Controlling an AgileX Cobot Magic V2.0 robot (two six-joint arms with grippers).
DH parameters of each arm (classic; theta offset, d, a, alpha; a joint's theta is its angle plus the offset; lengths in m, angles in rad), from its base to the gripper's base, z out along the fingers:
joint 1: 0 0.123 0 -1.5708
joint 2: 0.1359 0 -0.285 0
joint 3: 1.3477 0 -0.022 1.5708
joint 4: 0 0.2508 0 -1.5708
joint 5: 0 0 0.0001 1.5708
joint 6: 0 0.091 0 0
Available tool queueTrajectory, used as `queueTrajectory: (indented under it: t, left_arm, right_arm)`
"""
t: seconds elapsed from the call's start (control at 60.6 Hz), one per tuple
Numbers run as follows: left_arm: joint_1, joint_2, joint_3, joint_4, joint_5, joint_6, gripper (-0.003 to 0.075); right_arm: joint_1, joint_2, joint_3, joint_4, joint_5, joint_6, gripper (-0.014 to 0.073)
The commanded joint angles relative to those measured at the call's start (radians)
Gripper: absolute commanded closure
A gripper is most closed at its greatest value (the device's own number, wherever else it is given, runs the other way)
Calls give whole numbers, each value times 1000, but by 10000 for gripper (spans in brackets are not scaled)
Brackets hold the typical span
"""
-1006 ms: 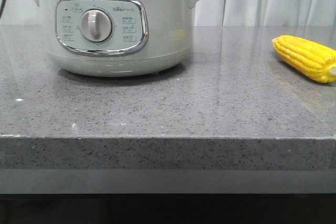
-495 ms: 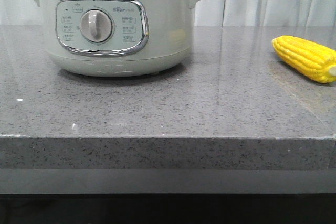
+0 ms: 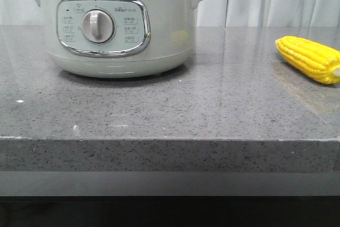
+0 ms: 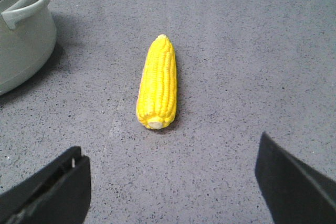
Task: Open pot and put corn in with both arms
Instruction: 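Lift the glass lid off the pot with the left gripper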
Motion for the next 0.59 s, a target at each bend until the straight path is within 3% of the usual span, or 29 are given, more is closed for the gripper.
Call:
queueTrajectory:
  t: [0.0,0.313,0.577]
  left_arm:
    - [1,-92,37,-24,-135,-3,511]
    - [1,-289,197,-35,-135,-3,511]
    - [1,-304,202,-35,-132,-3,511]
  right_arm:
    - [-6,11,-34,-4,-72,-11,-53]
    - [7,21,-52,-4,-59,-11,-53]
    - [22,232,-267,-4,122,-11,-53]
